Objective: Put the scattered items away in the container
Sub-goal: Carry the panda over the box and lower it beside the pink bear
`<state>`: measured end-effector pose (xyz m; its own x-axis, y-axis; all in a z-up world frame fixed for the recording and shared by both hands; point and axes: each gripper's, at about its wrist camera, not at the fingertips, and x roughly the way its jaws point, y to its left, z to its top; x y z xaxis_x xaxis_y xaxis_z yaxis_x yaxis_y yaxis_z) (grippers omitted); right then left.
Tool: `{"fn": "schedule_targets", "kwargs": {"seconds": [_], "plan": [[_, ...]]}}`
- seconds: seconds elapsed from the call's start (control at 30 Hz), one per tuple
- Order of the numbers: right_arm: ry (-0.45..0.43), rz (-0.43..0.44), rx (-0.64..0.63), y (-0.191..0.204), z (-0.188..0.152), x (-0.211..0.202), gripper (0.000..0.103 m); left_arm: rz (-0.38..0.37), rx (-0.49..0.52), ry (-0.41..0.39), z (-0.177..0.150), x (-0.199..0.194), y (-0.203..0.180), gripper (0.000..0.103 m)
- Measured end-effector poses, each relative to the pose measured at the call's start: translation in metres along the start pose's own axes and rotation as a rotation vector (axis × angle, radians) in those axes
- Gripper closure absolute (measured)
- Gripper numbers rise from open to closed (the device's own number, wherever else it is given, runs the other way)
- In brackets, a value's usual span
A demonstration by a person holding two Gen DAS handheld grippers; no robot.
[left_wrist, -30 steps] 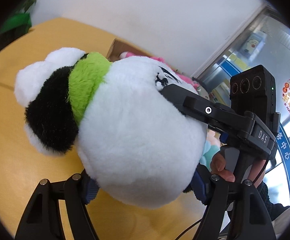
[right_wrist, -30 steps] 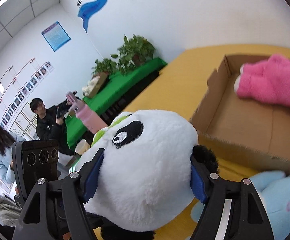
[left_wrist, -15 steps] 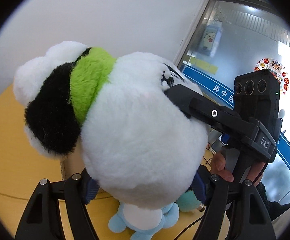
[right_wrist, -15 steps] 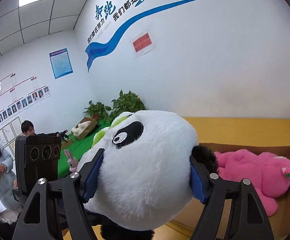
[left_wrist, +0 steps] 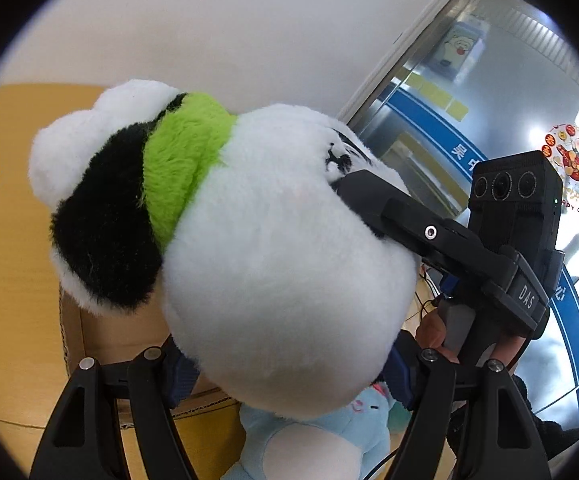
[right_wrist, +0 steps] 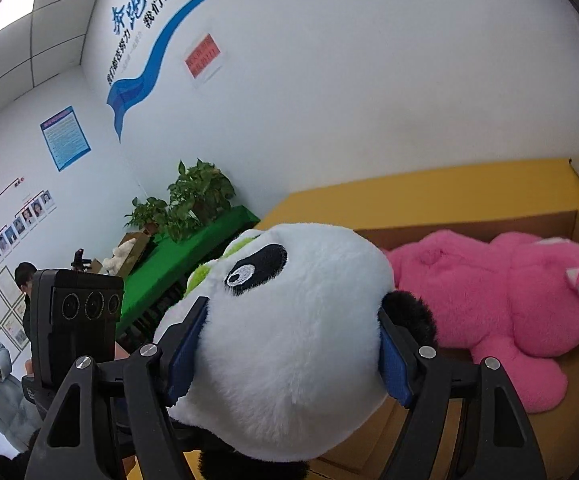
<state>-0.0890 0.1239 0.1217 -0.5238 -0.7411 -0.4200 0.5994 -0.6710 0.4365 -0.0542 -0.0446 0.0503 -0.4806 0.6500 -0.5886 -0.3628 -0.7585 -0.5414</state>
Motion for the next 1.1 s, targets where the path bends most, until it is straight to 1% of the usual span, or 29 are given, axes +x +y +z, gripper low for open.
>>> {"fn": "schedule_targets", "kwargs": {"seconds": [0.07,0.13,0.2,0.3,0.37,0.5,0.57,0.63,0.77,0.87,0.93,1.0,1.1], "plan": [[0.041,-0.004,0.034,-0.016,-0.011,0.017,0.024,0.001,-0.035,0.032,-0.007,0.014,0.017,0.028],[0.078,-0.007,0.058,-0.027,-0.020,0.031,0.024,0.026,-0.090,0.034,-0.011,0.026,0.029,0.028],[0.118,-0.003,0.102,-0.038,-0.029,0.046,0.024,0.032,-0.116,0.055,-0.015,0.033,0.040,0.028],[0.166,-0.018,0.136,-0.046,-0.036,0.058,0.024,0.006,-0.166,0.077,-0.020,0.041,0.058,0.028],[0.195,-0.038,0.134,-0.047,-0.037,0.063,0.024,0.006,-0.171,0.085,-0.022,0.043,0.064,0.028],[0.246,-0.042,0.172,-0.060,-0.043,0.066,0.023,0.046,-0.156,0.108,-0.018,0.048,0.062,0.028],[0.257,-0.031,0.186,-0.066,-0.047,0.065,0.023,0.064,-0.144,0.122,-0.020,0.049,0.063,0.028],[0.249,-0.027,0.187,-0.066,-0.049,0.062,0.023,0.065,-0.151,0.129,-0.026,0.044,0.070,0.028],[0.233,-0.033,0.205,-0.068,-0.047,0.060,0.023,0.077,-0.148,0.148,-0.023,0.046,0.070,0.028],[0.239,-0.029,0.206,-0.068,-0.047,0.059,0.023,0.078,-0.152,0.158,-0.022,0.048,0.072,0.028],[0.254,-0.020,0.205,-0.068,-0.047,0.060,0.023,0.075,-0.167,0.158,-0.026,0.046,0.074,0.029],[0.268,-0.010,0.196,-0.065,-0.048,0.061,0.021,0.085,-0.158,0.152,-0.031,0.043,0.073,0.028],[0.283,0.010,0.189,-0.065,-0.049,0.063,0.018,0.124,-0.153,0.140,-0.039,0.037,0.066,0.026]]}}
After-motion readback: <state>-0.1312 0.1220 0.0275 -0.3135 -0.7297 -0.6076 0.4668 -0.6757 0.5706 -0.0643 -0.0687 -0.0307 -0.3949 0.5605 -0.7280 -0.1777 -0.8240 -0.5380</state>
